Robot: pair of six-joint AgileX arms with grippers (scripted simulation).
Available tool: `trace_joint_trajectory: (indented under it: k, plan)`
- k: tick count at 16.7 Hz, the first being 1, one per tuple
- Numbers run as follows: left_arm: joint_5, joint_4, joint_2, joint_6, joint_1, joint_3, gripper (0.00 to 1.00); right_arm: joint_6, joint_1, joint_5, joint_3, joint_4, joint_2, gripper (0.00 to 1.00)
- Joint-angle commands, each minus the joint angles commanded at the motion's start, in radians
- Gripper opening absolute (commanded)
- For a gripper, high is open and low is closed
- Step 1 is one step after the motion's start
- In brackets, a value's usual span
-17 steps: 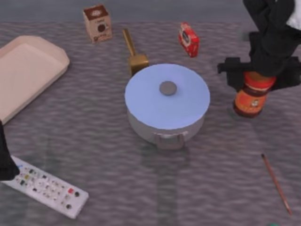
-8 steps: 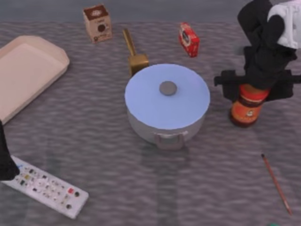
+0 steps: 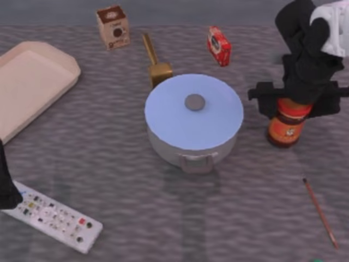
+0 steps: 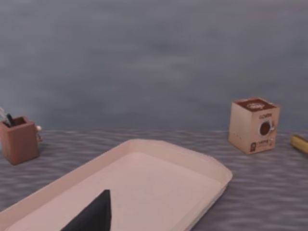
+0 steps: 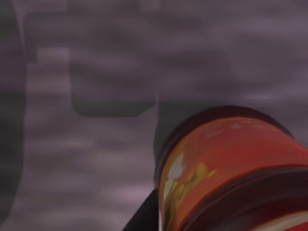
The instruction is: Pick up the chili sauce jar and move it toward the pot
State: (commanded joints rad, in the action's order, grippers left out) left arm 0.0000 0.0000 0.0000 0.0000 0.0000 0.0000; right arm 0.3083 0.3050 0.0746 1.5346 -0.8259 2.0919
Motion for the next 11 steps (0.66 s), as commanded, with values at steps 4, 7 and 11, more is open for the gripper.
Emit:
trace_joint_trajectory:
  k: [4,7,11]
  plan:
    - [0.0,0.0,0.0,0.0,0.0,0.0,1.0,0.0,0.0,0.0,0.0,0.0,0.0,0.9]
    - [0.0,0.0,0.0,0.0,0.0,0.0,1.0,0.0,0.0,0.0,0.0,0.0,0.0,1.0]
    - [0.0,0.0,0.0,0.0,0.0,0.0,1.0,0.0,0.0,0.0,0.0,0.0,0.0,1.0]
